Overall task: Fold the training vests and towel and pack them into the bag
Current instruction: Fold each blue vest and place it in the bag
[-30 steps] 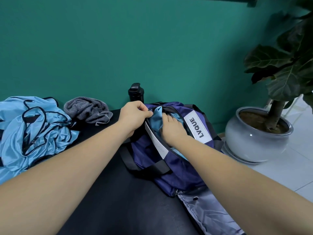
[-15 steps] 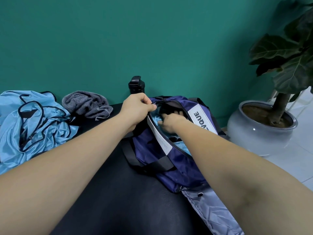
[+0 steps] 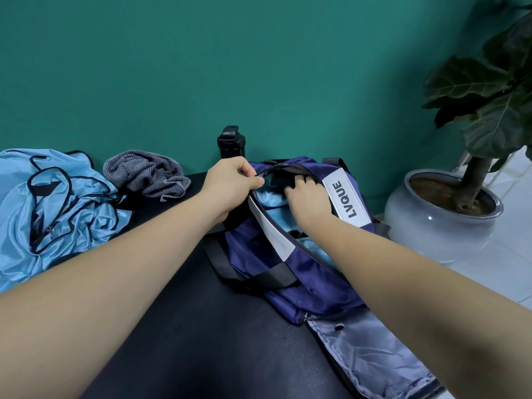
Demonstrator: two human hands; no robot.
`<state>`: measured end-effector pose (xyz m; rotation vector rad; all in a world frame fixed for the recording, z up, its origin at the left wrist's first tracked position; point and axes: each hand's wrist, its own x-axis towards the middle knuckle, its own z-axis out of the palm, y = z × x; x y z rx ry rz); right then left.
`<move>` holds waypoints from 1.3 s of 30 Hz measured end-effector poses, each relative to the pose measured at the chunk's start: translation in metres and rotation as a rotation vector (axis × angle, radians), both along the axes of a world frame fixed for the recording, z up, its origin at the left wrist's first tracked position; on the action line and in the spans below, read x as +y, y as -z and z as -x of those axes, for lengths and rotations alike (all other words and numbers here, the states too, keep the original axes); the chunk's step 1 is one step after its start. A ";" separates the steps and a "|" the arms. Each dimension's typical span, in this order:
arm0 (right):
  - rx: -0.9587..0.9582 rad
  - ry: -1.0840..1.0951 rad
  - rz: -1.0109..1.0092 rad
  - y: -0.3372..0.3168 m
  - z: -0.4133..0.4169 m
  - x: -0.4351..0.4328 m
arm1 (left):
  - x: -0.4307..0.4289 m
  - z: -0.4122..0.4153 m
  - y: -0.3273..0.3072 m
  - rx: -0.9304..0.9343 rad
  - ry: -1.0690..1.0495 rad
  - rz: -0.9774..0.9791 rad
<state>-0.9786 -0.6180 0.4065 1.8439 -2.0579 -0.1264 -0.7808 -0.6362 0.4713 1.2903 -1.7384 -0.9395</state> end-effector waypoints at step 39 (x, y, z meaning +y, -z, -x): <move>-0.824 -0.109 0.067 -0.064 -0.073 0.101 | 0.074 -0.076 0.027 0.001 0.020 -0.100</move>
